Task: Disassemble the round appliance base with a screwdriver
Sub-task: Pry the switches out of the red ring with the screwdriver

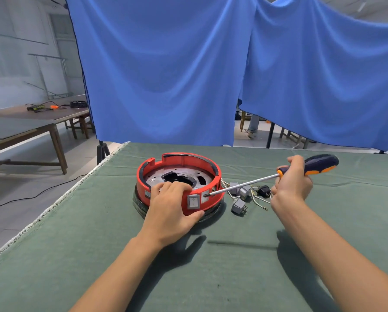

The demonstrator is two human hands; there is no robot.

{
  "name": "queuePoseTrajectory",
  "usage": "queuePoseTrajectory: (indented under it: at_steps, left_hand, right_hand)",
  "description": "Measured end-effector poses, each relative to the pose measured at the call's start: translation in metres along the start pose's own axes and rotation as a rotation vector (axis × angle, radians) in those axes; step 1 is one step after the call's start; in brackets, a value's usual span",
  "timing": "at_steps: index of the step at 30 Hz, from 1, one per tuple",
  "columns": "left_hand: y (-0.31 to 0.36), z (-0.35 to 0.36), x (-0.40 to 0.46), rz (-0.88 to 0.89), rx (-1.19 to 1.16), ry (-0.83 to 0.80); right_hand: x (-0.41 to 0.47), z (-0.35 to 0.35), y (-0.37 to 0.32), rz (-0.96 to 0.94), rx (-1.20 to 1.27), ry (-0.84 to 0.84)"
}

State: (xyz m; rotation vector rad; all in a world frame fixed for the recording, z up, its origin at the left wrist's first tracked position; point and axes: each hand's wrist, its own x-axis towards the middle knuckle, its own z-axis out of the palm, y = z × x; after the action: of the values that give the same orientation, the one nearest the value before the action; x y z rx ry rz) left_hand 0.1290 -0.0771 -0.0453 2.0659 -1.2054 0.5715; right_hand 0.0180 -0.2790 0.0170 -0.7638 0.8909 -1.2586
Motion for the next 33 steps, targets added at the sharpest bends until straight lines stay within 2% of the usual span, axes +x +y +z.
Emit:
queuePoseTrajectory:
  at_steps: [6,9,14,23,33]
  left_hand:
    - [0.006,-0.001,-0.004,-0.079,0.117,0.077]
    - [0.003,-0.003,-0.006,-0.139,0.135,0.101]
    - [0.0,-0.003,-0.005,-0.266,0.137,-0.018]
    - [0.001,-0.003,-0.005,-0.308,0.173,-0.085]
    - [0.004,0.001,-0.005,-0.308,0.208,-0.101]
  right_hand:
    - [-0.039,0.031,-0.02,-0.368,-0.065,-0.22]
    - [-0.055,0.042,-0.024,-0.478,-0.087,-0.281]
    - [-0.077,0.055,-0.028,-0.626,-0.17,-0.389]
    - [-0.099,0.063,-0.036,-0.775,-0.331,-0.464]
    - [-0.11,0.082,-0.039,-0.856,-0.465,-0.529]
